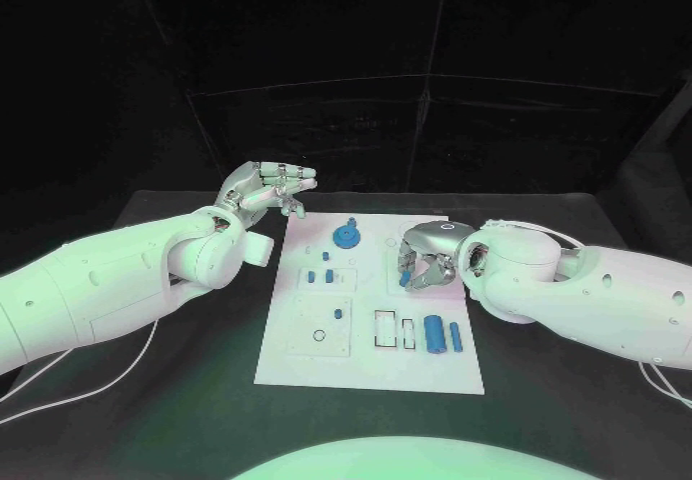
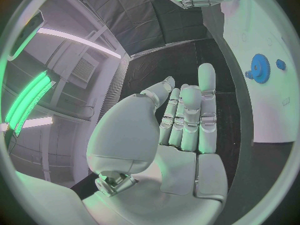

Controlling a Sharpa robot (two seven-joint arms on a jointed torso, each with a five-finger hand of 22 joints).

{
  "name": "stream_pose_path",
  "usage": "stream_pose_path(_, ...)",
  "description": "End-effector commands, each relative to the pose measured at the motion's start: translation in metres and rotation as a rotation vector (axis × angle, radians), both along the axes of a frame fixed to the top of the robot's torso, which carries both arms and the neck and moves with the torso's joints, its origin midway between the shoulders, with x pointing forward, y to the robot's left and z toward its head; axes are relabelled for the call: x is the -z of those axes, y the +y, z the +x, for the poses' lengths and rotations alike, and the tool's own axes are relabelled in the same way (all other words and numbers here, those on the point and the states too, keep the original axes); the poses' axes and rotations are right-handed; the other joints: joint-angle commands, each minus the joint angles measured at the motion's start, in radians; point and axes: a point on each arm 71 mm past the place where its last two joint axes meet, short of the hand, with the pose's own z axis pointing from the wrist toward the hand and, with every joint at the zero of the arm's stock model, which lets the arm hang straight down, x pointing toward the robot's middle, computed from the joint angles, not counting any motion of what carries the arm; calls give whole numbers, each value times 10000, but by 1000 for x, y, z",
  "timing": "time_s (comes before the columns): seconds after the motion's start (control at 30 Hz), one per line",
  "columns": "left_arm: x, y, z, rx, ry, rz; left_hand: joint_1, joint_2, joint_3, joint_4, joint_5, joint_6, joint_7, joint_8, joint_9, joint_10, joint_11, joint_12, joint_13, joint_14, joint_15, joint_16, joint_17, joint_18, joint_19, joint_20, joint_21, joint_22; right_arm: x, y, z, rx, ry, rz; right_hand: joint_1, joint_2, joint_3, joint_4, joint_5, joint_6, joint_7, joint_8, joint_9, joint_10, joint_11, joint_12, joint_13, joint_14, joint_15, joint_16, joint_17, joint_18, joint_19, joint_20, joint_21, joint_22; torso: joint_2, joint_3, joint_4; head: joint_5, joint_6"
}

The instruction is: Assemble the parts on the task board

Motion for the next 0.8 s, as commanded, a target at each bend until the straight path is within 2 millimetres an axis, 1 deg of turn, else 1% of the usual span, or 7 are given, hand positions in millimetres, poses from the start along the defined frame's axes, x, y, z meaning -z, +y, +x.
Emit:
stream_pose_path(0.03,-2,-2,0,111,-43,-94,60,-4,10,-69,-46,-47,13,23,-10,-63,-10,60,-12,-45,-12,-34,-13,132,-51,15,-46,-16,1,2,0,-138,46,-26,2,120,71,6,-43,57,5,34,-15,76,-7,-53,-15,273,-72,36,25,-17,76,-31,60,19,-3,1,4,11,-16)
stream_pose_path(0.33,-1,-1,1,104,-43,-90,60,-4,10,-69,-46,-47,13,23,-10,-63,-10,60,-12,-45,-12,-34,-13,132,-51,15,-46,-16,5,3,3,-92,50,17,87,240,266,39,-86,199,-33,38,-24,312,-48,-194,-9,297,-106,104,117,-34,138,-54,150,144,0,-6,5,33,-37)
stream_pose_path(0.43,-1,-1,1,100,-41,-88,60,-4,10,-69,-46,-47,13,23,-10,-63,-10,60,-12,-45,-12,-34,-13,132,-51,15,-46,-16,6,3,4,-30,29,34,289,373,529,-10,-375,368,-88,78,-18,557,-94,-292,-6,318,-170,171,210,-54,205,-100,249,288,4,-4,2,42,-42)
stream_pose_path(0.53,-1,-1,1,95,-44,-87,60,-4,10,-69,-46,-47,13,23,-10,-63,-10,60,-12,-45,-12,-34,-13,132,-51,15,-46,-16,7,2,6,58,-29,64,778,567,1098,-259,-1089,545,-106,110,-21,913,-169,-398,7,344,-241,261,336,-90,314,-181,432,570,-1,-4,0,48,-62)
stream_pose_path(0.6,-1,-1,1,93,-47,-87,60,-4,10,-69,-46,-47,13,23,-10,-63,-10,60,-12,-45,-12,-34,-13,132,-51,15,-46,-16,7,1,7,104,-90,96,1016,594,1425,-449,-1311,615,-113,111,-27,1113,-214,-425,17,353,-267,299,388,-109,350,-219,525,699,2,-2,4,54,-74)
stream_pose_path(0.7,-2,-1,1,87,-49,-86,62,6,3,-73,-48,-52,17,30,-8,-75,-6,76,-11,-54,-9,-35,-29,131,-50,19,-50,-19,6,1,7,115,-292,129,1288,553,1960,-782,-1512,698,-103,90,-43,1352,-233,-472,30,356,-291,333,432,-130,361,-266,666,866,-1,-5,12,59,-86)
stream_pose_path(0.8,-1,-1,1,79,-49,-82,62,6,3,-73,-48,-52,17,30,-8,-75,-6,76,-11,-54,-9,-35,-29,131,-50,19,-50,-19,4,3,6,57,-547,220,1223,351,2684,-1113,-1606,808,-103,40,-61,1543,-187,-581,40,350,-284,357,458,-151,290,-270,849,1033,-1,-1,12,66,-96)
